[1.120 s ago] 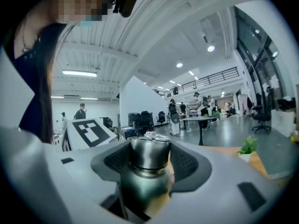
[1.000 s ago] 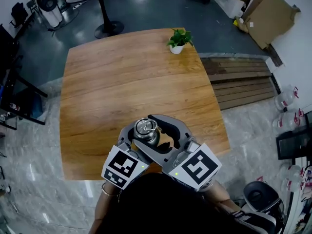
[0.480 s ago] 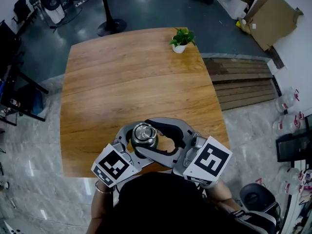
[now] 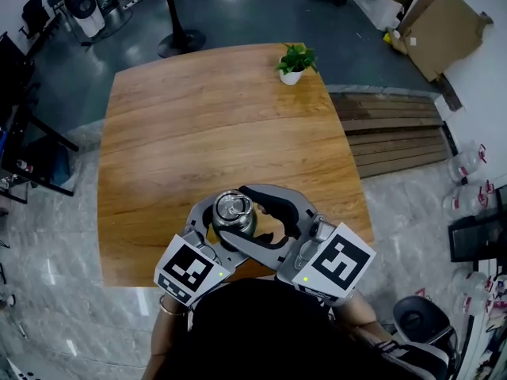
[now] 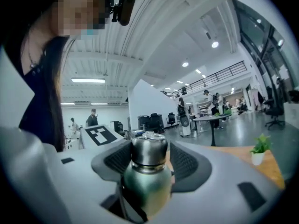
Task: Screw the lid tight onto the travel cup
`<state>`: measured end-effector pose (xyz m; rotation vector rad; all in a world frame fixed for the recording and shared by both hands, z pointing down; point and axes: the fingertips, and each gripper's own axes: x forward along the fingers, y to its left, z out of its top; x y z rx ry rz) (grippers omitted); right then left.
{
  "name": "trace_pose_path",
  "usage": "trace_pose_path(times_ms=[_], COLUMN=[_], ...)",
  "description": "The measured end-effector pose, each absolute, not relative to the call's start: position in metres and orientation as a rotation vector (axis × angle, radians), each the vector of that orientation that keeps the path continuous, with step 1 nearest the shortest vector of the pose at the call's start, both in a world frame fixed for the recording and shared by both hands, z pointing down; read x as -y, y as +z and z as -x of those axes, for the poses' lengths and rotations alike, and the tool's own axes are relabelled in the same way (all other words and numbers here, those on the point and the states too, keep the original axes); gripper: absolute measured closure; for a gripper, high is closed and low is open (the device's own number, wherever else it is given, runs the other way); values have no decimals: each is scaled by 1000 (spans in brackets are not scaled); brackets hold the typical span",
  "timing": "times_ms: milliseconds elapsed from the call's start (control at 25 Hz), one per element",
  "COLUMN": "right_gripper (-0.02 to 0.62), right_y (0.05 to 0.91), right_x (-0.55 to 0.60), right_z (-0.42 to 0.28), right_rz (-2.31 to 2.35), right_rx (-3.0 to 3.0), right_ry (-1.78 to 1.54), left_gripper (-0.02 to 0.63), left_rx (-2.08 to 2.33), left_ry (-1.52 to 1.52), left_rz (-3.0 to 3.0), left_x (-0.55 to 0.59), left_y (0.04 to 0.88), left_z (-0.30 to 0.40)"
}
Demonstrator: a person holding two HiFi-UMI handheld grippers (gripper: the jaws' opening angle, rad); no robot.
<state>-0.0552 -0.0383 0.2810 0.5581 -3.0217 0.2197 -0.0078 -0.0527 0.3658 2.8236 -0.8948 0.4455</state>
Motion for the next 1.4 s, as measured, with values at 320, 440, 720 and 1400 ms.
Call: trace_pose_path(times_ms=[320,440,720,1400], right_gripper=[350,350,351,353], right_y=[283,281,284,283], right_x=[29,38,50,50], right_z=[59,59,56,54], right_rz=[-454,-586,-744,-725], right_rx=[3018,3003,2967,2990], right_ry=[220,195,187,212], left_gripper=[192,192,192,192], left_rx=[720,865,1103,1099], left_ry=[486,455,534,553], left_rz=[-2877,-2798,-2701,-2722], left_x=[38,50,68,70], left_y=[368,367,374,375], left_z=[1,3,14,18])
